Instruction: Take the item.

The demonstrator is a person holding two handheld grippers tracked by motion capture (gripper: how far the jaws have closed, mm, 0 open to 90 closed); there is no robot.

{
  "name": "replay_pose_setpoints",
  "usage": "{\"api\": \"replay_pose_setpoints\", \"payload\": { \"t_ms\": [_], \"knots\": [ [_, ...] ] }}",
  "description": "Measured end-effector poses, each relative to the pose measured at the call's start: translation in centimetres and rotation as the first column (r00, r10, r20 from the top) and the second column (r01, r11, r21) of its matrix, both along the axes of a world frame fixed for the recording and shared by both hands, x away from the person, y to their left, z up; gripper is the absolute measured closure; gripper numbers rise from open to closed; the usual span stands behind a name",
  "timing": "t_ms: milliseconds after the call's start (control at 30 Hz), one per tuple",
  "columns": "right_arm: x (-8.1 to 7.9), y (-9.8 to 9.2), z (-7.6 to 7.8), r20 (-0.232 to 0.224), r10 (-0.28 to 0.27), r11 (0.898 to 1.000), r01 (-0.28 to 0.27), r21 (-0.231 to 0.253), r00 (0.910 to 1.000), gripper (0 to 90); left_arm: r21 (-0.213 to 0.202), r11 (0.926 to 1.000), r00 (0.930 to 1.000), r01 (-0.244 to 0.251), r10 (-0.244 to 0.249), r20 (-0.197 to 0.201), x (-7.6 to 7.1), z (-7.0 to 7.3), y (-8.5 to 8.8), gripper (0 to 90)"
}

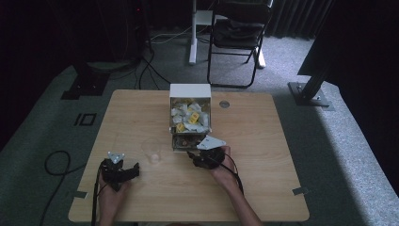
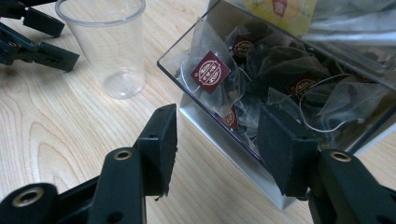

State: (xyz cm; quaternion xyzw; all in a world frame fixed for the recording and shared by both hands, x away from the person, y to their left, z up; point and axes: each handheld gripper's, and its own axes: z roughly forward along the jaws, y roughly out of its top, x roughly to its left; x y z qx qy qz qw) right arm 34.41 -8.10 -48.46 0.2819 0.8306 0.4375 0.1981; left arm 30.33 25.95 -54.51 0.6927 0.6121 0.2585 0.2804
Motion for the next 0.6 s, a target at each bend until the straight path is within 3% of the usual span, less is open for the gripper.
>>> {"api": "replay_pose_setpoints", "payload": {
  "t_ms": [400,600],
  "knots": [
    [0.5,0.9,-0.3,0.015,0.021,0.999,-0.020,-0.029,0.9997,47.9,0.000,1.0000,1.0000,0.000,0.000,0.000,0.0,0.0,0.0,12.6],
    [1.0,1.2,-0.8,-0.002,0.026,0.998,-0.026,-0.054,0.9997,49.5,0.000,1.0000,1.0000,0.000,0.000,0.000,0.0,0.0,0.0,12.6]
  ]
}}
